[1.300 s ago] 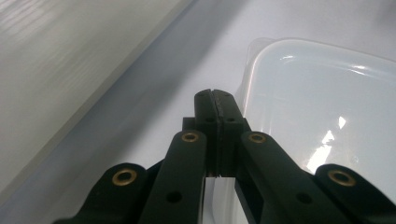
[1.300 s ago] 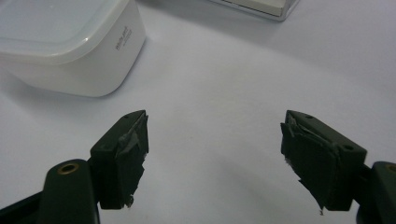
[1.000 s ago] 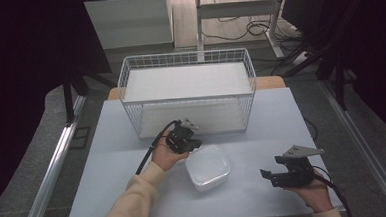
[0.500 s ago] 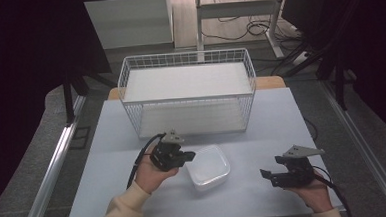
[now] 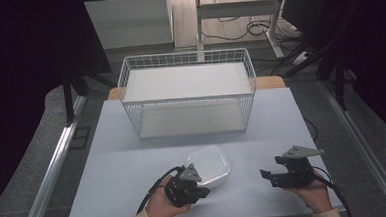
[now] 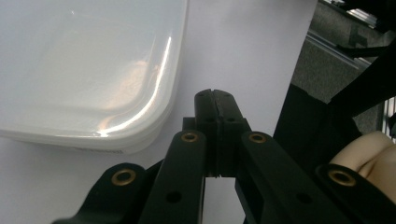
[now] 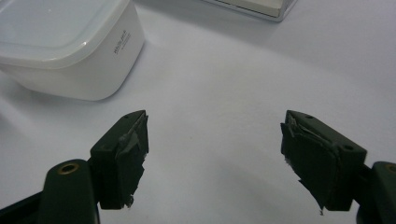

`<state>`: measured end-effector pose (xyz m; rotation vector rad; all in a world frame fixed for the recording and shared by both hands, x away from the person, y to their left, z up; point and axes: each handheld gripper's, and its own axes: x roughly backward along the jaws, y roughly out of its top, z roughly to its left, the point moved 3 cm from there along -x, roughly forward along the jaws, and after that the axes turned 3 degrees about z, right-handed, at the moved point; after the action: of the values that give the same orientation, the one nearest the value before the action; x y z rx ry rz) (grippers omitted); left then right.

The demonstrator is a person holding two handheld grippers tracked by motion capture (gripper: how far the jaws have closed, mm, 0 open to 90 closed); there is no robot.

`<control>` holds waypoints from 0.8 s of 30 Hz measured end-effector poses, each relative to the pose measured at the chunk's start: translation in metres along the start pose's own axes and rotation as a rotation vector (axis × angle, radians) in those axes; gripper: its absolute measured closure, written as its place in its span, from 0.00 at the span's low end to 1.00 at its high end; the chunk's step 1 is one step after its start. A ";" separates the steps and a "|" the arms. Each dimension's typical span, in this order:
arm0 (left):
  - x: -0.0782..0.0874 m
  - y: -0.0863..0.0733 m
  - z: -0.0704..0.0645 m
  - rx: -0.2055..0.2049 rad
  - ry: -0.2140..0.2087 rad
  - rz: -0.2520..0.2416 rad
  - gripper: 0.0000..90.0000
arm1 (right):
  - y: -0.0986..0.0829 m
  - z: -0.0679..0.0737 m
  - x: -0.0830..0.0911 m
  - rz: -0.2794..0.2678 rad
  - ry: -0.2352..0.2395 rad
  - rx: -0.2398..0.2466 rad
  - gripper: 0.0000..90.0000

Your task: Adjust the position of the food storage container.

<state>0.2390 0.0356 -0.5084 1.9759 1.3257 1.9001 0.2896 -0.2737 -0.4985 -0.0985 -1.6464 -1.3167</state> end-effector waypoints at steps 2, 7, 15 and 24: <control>-0.003 -0.001 0.001 0.002 0.000 0.004 1.00 | 0.000 0.000 0.000 0.001 0.002 -0.001 0.25; -0.009 -0.003 0.006 0.014 0.022 0.010 1.00 | 0.000 -0.001 -0.001 0.003 -0.001 0.000 0.25; -0.006 -0.004 0.017 0.043 0.022 0.000 1.00 | 0.000 -0.001 0.000 0.000 -0.003 0.002 0.25; 0.002 -0.006 0.040 0.096 0.077 -0.011 1.00 | 0.000 -0.001 0.000 0.001 -0.003 0.003 0.25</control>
<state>0.2695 0.0598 -0.5187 1.9525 1.4704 1.9613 0.2902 -0.2744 -0.4988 -0.0991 -1.6510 -1.3140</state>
